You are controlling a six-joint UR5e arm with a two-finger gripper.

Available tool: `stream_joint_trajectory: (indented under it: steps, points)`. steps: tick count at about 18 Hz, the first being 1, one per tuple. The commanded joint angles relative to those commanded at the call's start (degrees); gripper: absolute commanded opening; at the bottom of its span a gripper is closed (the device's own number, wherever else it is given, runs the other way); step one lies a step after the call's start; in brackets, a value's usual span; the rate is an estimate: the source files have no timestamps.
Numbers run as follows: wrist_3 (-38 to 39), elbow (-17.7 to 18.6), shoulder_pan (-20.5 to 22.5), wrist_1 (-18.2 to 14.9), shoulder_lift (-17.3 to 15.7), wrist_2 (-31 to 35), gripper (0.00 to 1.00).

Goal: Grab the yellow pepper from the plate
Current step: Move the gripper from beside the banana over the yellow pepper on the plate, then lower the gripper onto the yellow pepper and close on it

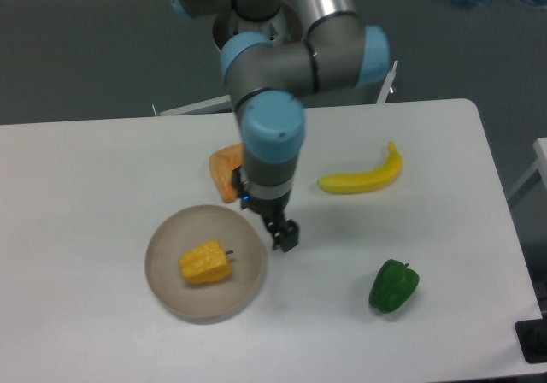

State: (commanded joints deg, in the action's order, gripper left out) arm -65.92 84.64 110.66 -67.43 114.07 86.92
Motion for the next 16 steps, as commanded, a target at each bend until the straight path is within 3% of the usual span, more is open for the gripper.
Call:
stream_joint_trajectory:
  steps: [6, 16]
  points:
    - [-0.44, 0.09, -2.38, 2.39, 2.38, 0.26, 1.0]
    - [0.7, 1.67, -5.37, 2.13, 4.4, 1.76, 1.0]
